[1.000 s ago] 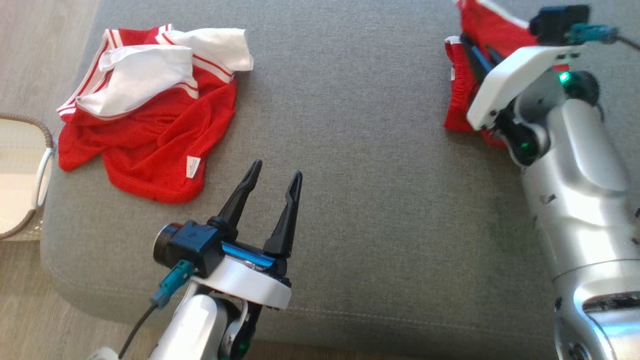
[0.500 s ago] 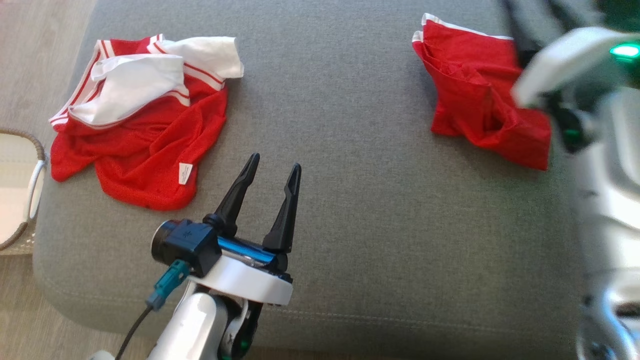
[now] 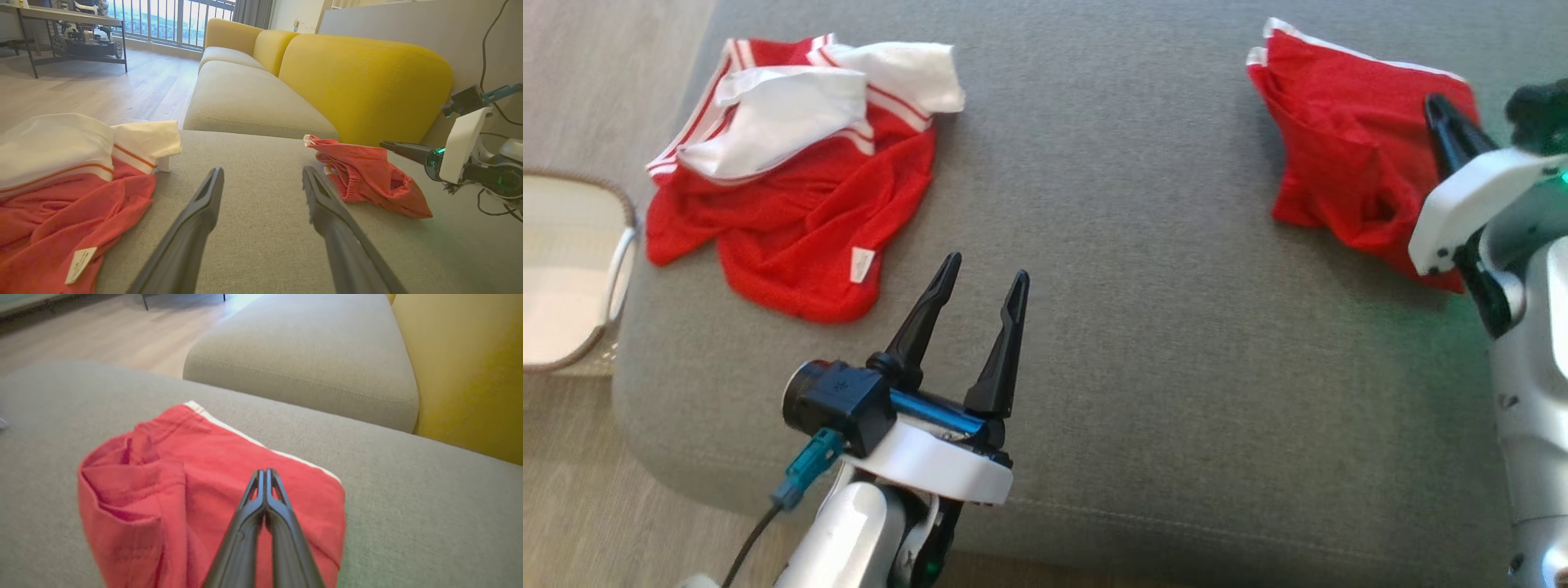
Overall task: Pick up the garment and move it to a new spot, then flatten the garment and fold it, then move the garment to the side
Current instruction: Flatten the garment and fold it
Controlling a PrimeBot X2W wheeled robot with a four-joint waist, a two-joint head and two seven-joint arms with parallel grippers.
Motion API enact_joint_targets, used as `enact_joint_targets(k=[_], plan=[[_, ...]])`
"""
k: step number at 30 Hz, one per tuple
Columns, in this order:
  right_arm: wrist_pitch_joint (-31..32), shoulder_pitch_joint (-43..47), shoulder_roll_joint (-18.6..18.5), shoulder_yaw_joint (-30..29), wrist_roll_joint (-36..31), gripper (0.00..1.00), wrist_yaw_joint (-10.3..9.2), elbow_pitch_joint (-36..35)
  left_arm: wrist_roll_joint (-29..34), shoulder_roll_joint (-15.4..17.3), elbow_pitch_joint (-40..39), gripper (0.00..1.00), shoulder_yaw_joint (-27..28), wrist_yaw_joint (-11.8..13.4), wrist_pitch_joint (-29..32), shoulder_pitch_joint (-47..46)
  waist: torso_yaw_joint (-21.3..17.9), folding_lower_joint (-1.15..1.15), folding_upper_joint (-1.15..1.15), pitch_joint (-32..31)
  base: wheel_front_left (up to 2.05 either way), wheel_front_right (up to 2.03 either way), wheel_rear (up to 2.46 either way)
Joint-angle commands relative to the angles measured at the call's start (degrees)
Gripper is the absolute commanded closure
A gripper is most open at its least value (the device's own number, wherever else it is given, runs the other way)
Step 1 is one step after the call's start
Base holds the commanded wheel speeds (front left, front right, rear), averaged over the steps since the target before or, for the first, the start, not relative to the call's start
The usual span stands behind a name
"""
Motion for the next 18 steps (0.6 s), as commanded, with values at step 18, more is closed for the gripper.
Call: enact_joint_targets(k=[18], plan=[[5.4, 8.2, 1.1, 19.4, 21.3, 1.00, -0.01, -3.3, 0.1, -0.1, -1.2, 0.00, 1.7, 0.3, -0.3, 0.3, -0.3, 0.00, 0.00, -3.1, 0.00, 0.00, 0.00]])
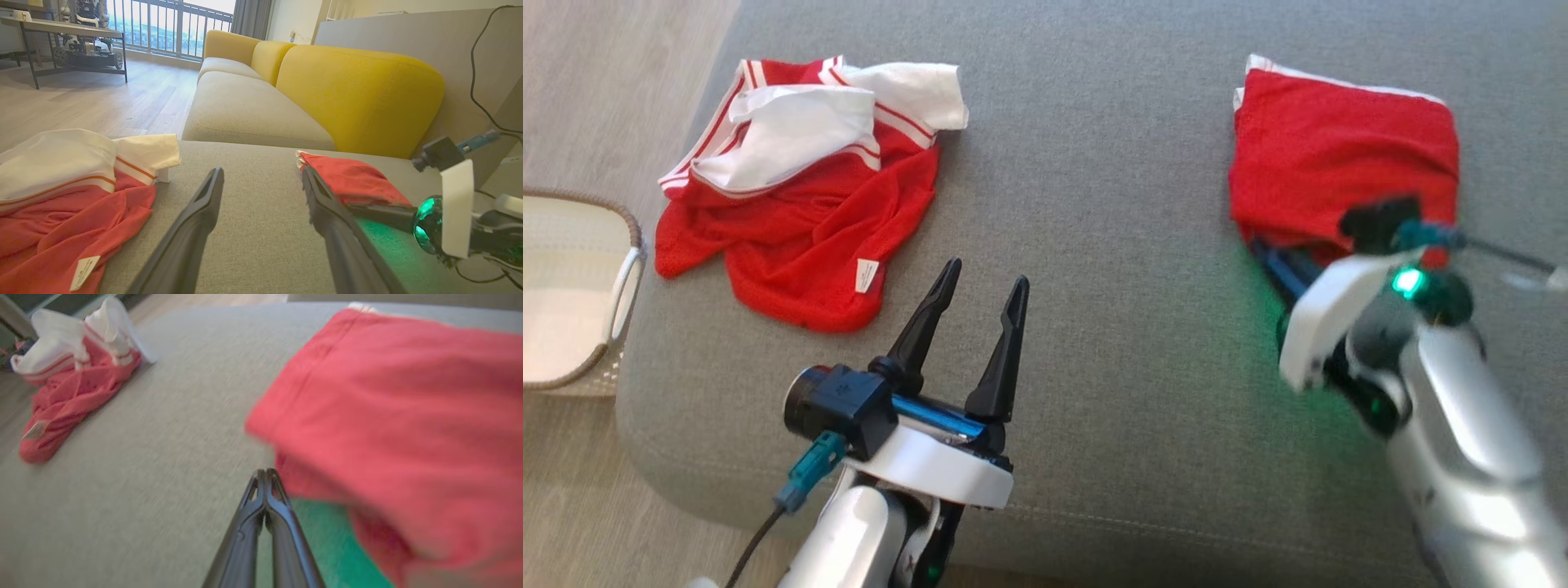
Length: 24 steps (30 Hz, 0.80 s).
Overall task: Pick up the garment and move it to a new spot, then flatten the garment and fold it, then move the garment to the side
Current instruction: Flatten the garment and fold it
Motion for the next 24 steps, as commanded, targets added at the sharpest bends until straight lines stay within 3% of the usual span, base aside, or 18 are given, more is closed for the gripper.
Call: enact_joint_targets(k=[1, 8, 9, 10, 11, 17, 21, 24], plan=[[1.7, 2.5, -1.7, 3.6, 3.1, 1.00, -0.01, -5.3, 0.2, -0.1, -1.6, 0.00, 1.9, 0.1, -0.3, 0.1, -0.3, 0.00, 0.00, -0.7, 0.00, 0.00, 0.00], [1.7, 11.1, -4.8, 6.0, 8.2, 0.97, -0.01, -19.0, 0.4, -0.1, -1.7, 0.00, 2.9, 0.6, -0.3, 1.7, -1.4, 0.00, 0.00, -2.7, 0.00, 0.00, 0.00], [0.7, 12.1, -4.9, 5.5, 7.4, 0.60, -0.01, -20.6, 0.3, -0.1, -2.0, 0.00, 3.3, 0.9, -0.3, 2.0, -1.8, 0.00, 0.00, -3.0, 0.00, 0.00, 0.00], [0.7, 12.1, -4.9, 5.5, 7.4, 0.60, -0.01, -20.6, 0.3, -0.1, -2.0, 0.00, 3.3, 0.9, -0.3, 2.0, -1.8, 0.00, 0.00, -3.0, 0.00, 0.00, 0.00], [-0.6, 12.8, -4.7, 5.0, 6.2, 0.03, -0.01, -22.1, 0.0, -0.1, -2.2, 0.00, 3.9, 1.3, -0.3, 2.3, -2.3, 0.00, 0.00, -3.3, 0.00, 0.00, 0.00], [-11.4, 15.8, -1.2, 2.1, 0.5, 0.00, -0.01, -26.5, -1.0, -0.1, -3.3, 0.00, 7.8, 3.4, -0.3, 4.3, -5.4, 0.00, 0.00, -5.5, 0.00, 0.00, 0.00], [-18.7, 17.4, 0.6, -0.9, -4.3, 0.00, -0.01, -26.0, 0.8, 0.2, -5.7, 0.00, 10.1, 3.0, -0.3, 5.0, -7.4, 0.00, 0.00, -6.7, 0.00, 0.00, 0.00], [-21.9, 20.1, 2.8, -1.9, -3.7, 0.00, -0.01, -25.1, 2.4, 0.4, -6.7, 0.00, 11.5, 3.0, -0.3, 6.8, -8.5, 0.00, 0.00, -8.5, 0.00, 0.00, 0.00]])
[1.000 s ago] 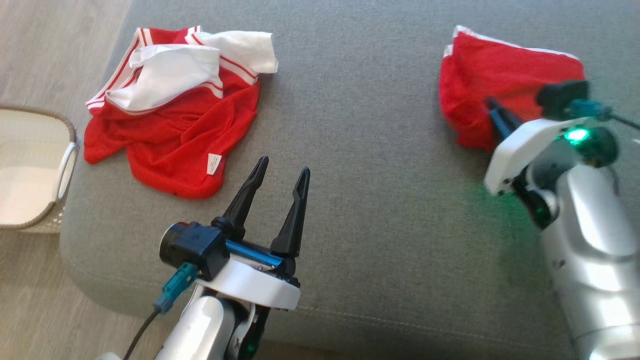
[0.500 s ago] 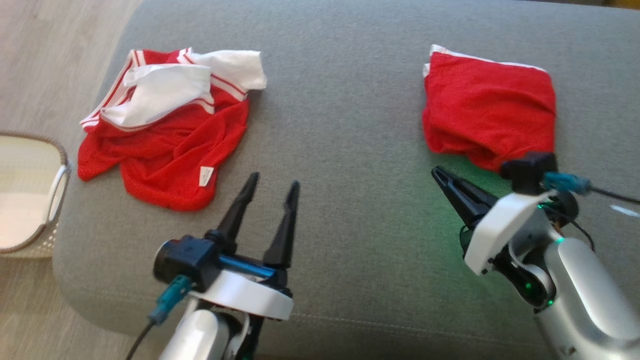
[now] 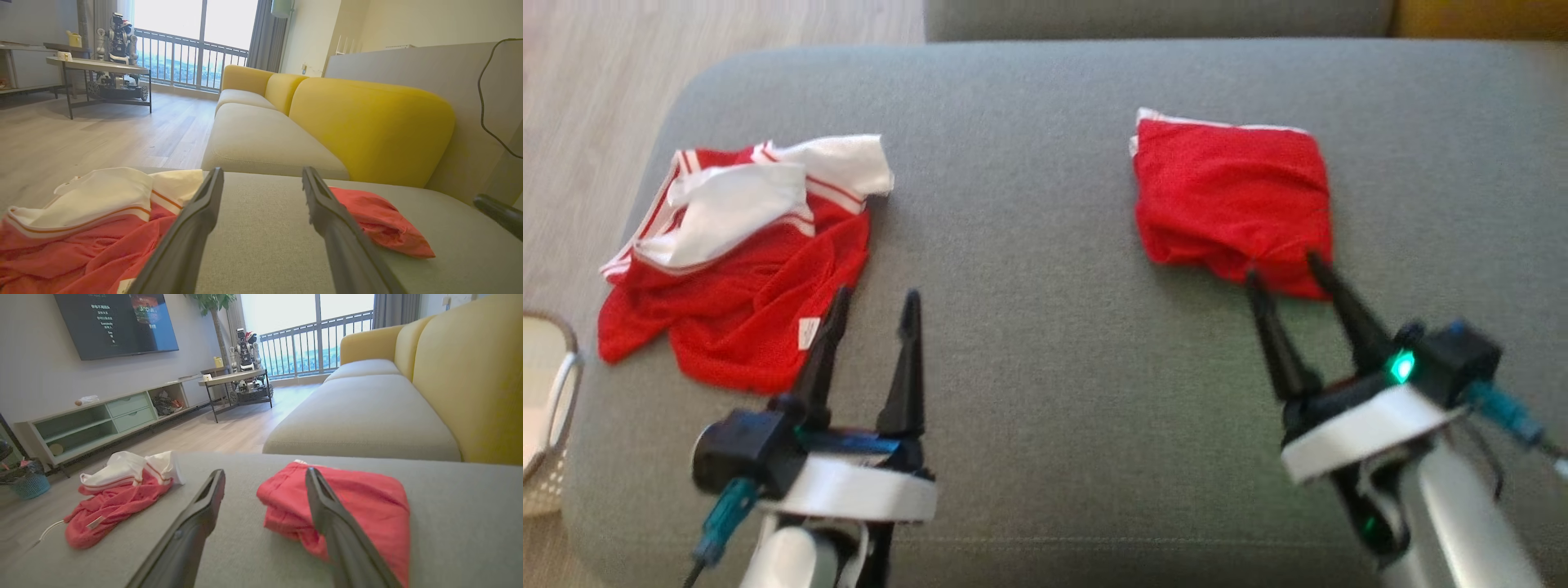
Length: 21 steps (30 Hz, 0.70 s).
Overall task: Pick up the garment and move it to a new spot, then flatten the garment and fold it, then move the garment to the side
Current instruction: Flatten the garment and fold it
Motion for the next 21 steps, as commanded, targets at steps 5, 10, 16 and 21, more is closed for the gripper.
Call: enact_joint_targets(k=[5, 10, 16, 21], plan=[[-2.9, 4.9, 1.4, 0.9, -2.6, 0.00, -0.01, -0.2, 1.4, 0.0, -2.8, 0.00, 5.0, 0.7, -0.3, 4.2, -3.1, 0.00, 0.00, -3.9, 0.00, 0.00, 0.00], [-4.0, 8.0, 3.2, -1.4, -6.7, 0.00, -0.01, 0.0, 4.9, 0.1, -3.9, 0.00, 7.4, 1.4, -0.3, 8.3, -4.8, 0.00, 0.00, -6.4, 0.00, 0.00, 0.00], [-4.0, 11.1, 4.3, -4.9, -8.7, 0.00, -0.01, -2.9, 8.2, 0.1, -5.3, 0.00, 8.7, 0.3, -0.3, 11.1, -5.4, 0.00, 0.00, -7.9, 0.00, 0.00, 0.00], [-4.0, 12.5, 4.5, -6.4, -9.0, 0.00, -0.01, -2.4, 8.1, -0.1, -4.6, 0.00, 9.0, 0.2, -0.3, 12.3, -5.5, 0.00, 0.00, -8.5, 0.00, 0.00, 0.00]])
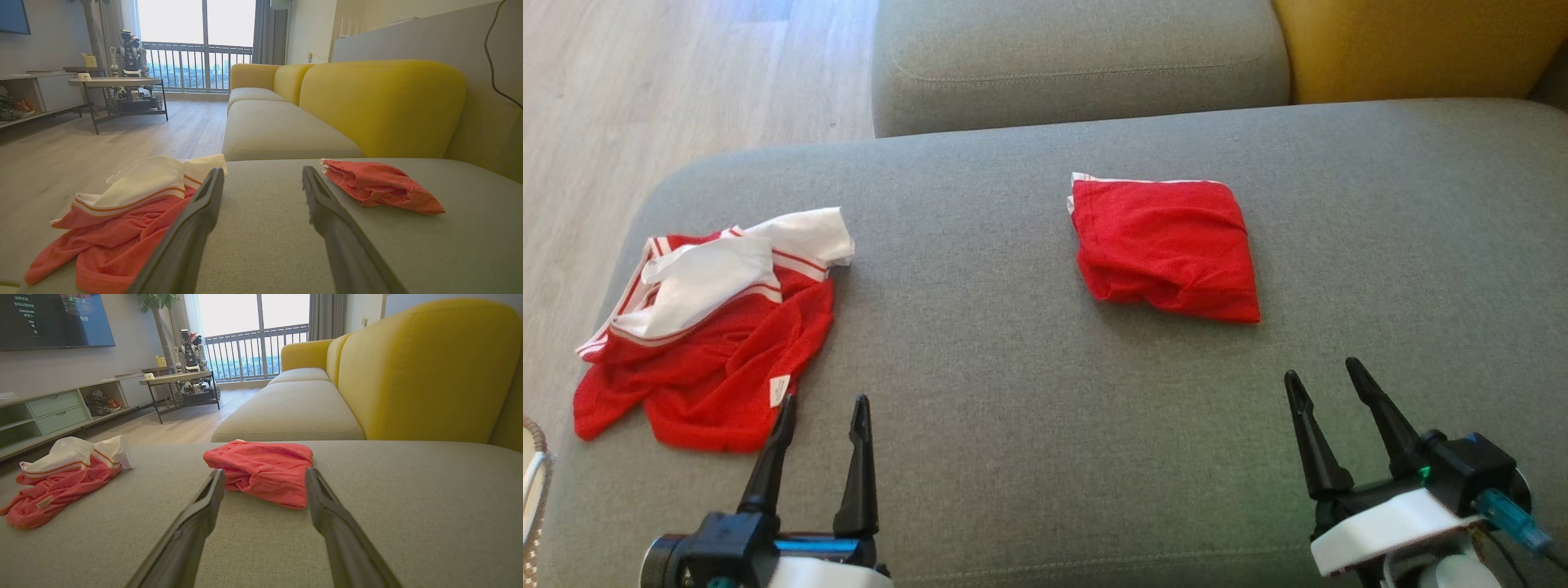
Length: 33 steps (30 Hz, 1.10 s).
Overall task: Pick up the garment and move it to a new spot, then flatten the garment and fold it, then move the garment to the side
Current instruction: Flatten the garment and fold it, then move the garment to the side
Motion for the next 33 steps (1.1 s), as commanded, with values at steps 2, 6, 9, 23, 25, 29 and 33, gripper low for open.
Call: enact_joint_targets(k=[2, 6, 9, 23, 25, 29, 33], plan=[[-0.5, -1.3, 0.0, 0.9, 0.2, 0.00, -0.01, -1.4, -0.1, -0.3, -1.4, 0.00, 2.4, 0.1, -0.3, -1.8, 0.2, 0.01, 0.00, -0.1, 0.00, 0.00, 0.00], [-0.5, -1.2, 0.0, 0.3, 1.0, 0.00, -0.01, -1.0, 0.1, -0.4, -1.2, 0.00, 2.6, 0.1, -0.3, -2.1, 0.5, 0.01, 0.00, -0.1, 0.00, 0.00, 0.00], [-0.5, -1.4, 0.0, -0.1, 1.3, 0.00, -0.01, -0.8, 0.3, -0.4, -1.1, 0.00, 2.5, -0.1, -0.3, -2.3, 0.9, 0.01, 0.00, 0.2, 0.00, 0.00, 0.00], [-0.5, -3.4, 0.0, -4.5, 6.0, 0.00, -0.01, 1.4, 0.7, -0.5, -1.2, 0.00, 0.4, -0.2, -0.3, -2.8, 4.7, 0.01, 0.00, 1.4, 0.00, 0.00, 0.00], [-0.5, -5.8, 0.0, -5.3, 9.5, 0.00, -0.01, 3.9, 0.8, -0.5, -1.6, 0.00, 0.0, -0.3, -0.3, -3.5, 5.5, 0.01, 0.00, 2.8, 0.00, 0.00, 0.00], [2.6, -13.7, -0.2, -6.6, 15.2, 0.00, -0.01, 11.2, 1.3, -0.5, -2.0, 0.00, -1.1, -0.8, -0.3, -5.6, 7.4, 0.01, 0.00, 6.1, 0.00, 0.00, 0.00], [10.2, -22.6, -2.2, -9.8, 21.6, 0.00, -0.01, 18.8, 1.5, -0.5, -2.1, 0.00, -2.9, -1.5, -0.3, -7.8, 9.5, 0.01, 0.00, 9.3, 0.00, 0.00, 0.00]])
